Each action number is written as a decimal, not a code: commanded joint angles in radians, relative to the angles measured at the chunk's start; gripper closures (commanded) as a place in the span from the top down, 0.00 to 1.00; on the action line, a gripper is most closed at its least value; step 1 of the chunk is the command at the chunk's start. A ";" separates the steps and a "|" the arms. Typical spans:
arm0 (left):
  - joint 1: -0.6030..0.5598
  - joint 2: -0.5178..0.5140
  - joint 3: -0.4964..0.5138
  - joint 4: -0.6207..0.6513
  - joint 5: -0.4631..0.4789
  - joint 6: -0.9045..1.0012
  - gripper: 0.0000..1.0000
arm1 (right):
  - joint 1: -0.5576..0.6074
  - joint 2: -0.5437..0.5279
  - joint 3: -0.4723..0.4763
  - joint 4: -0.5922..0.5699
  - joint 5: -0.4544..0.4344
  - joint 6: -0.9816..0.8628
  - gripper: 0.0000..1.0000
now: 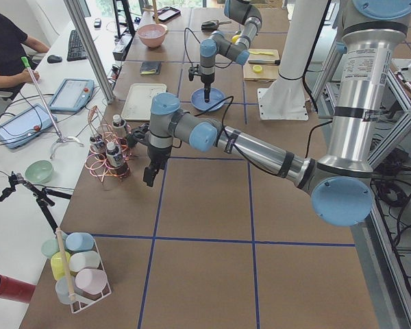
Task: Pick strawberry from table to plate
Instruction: 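Open the right gripper to drop the strawberry and lift away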
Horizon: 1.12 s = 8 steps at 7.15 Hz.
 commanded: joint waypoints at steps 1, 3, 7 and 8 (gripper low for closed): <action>-0.006 0.000 0.000 0.001 -0.002 0.002 1.00 | 0.100 -0.051 0.281 -0.203 0.018 -0.017 1.00; -0.049 0.000 0.043 0.012 -0.079 0.053 1.00 | 0.282 -0.225 0.511 -0.283 0.112 -0.231 1.00; -0.164 0.029 0.130 0.046 -0.204 0.171 1.00 | 0.731 -0.598 0.524 -0.273 0.425 -0.929 1.00; -0.185 0.058 0.153 0.049 -0.224 0.222 1.00 | 0.831 -0.673 0.481 -0.271 0.480 -1.097 1.00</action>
